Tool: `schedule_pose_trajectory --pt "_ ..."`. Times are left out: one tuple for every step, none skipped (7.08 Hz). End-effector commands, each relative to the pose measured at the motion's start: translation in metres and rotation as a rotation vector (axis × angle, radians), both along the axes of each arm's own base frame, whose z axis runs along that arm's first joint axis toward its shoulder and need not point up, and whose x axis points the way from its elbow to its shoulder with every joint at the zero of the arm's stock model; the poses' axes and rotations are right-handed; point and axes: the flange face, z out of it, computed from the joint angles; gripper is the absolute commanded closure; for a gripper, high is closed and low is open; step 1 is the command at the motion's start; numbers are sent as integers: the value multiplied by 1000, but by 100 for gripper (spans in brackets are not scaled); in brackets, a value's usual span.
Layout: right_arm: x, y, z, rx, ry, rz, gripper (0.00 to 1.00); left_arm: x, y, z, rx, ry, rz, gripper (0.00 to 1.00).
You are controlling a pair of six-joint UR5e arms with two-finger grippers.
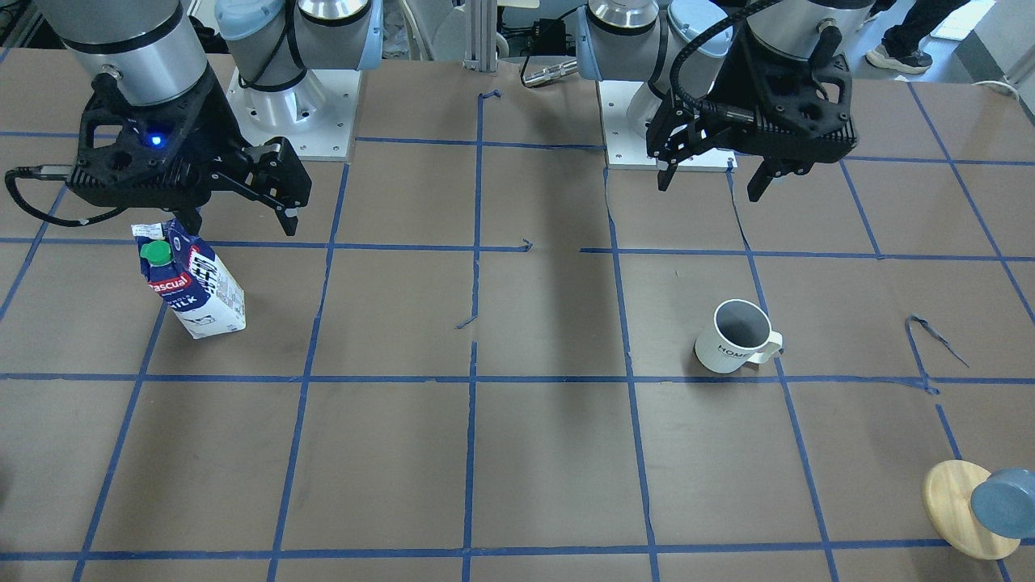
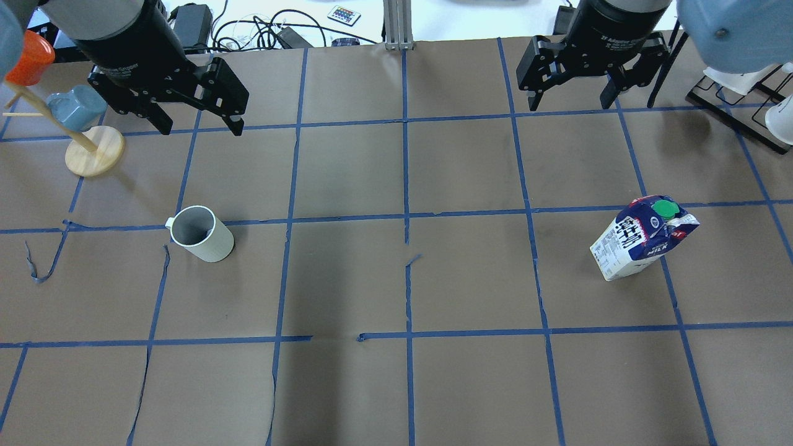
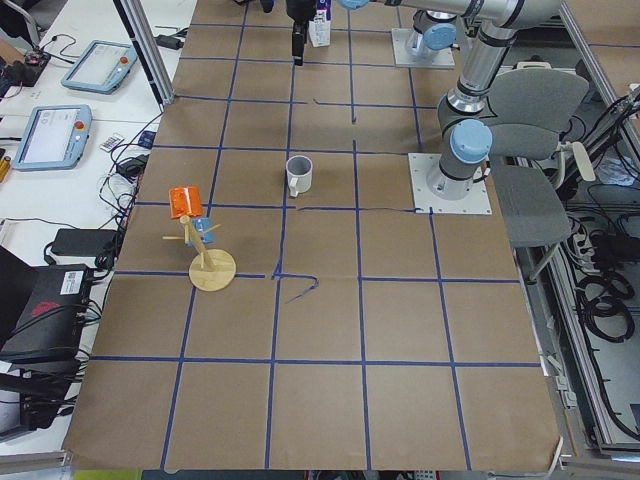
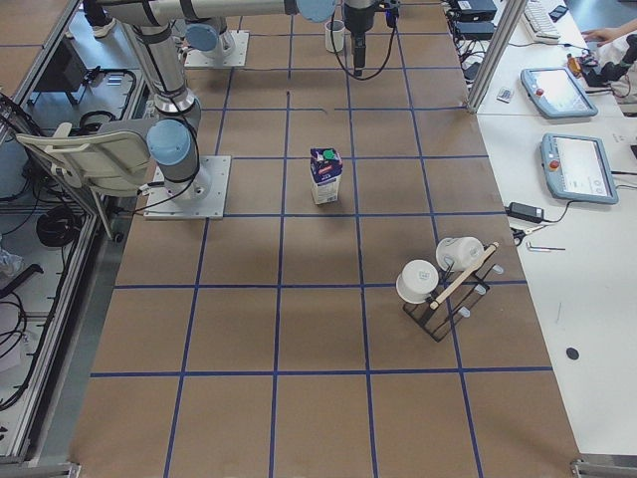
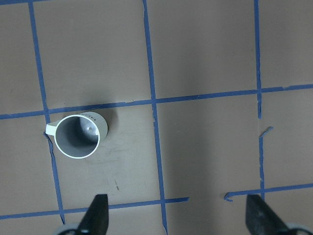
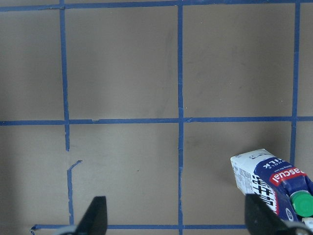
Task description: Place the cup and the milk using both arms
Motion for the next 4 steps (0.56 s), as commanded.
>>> schedule_pose_trajectory --pt "1 0 0 1 1 2 0 0 0 0 2 0 0 0" --pt "0 0 0 4 1 1 0 1 0 0 2 0 1 0" --pt "0 0 0 4 1 1 0 1 0 0 2 0 1 0" --pt "0 1 -1 7 1 5 0 2 0 -1 2 0 3 0"
